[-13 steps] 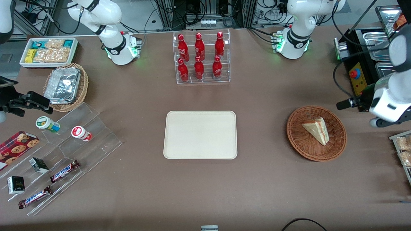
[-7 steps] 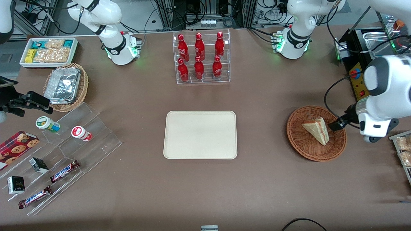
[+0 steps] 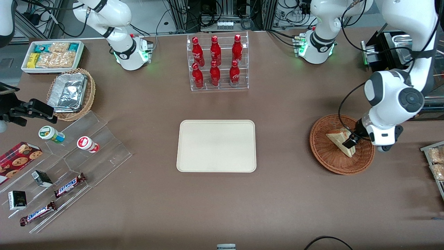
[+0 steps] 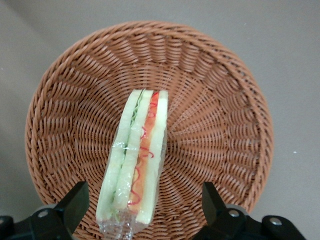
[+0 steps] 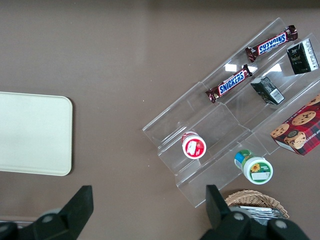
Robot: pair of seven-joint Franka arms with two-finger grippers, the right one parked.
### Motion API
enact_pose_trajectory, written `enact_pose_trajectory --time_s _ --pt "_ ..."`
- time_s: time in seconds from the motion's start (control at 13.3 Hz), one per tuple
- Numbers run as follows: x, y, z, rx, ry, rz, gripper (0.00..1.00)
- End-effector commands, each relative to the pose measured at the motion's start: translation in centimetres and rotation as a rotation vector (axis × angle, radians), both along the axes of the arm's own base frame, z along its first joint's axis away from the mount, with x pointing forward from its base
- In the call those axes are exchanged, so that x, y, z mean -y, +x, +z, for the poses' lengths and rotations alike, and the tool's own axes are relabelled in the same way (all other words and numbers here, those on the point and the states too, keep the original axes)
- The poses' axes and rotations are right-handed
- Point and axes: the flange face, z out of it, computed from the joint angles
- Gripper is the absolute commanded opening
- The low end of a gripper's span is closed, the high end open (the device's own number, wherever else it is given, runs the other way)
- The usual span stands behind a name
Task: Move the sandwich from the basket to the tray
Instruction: 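Lower the left gripper and close it on the sandwich's wrapped edge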
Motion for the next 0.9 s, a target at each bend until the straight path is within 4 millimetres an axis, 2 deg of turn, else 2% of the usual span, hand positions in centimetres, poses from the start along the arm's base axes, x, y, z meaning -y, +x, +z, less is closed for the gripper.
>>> enact_pose_trajectory --time_s 0.0,0.38,0.75,0.82 --pt "0.0 -0.7 0.2 0.011 0.022 0.005 1.00" --pt "0.0 -2.2 -1.5 -0.012 0.037 -0.013 1.00" --pt "0.1 -2.8 -2.6 -0.029 0.036 -0.010 0.99" --pt "0.1 -2.9 -3.2 -0.043 0.035 -0.007 0.89"
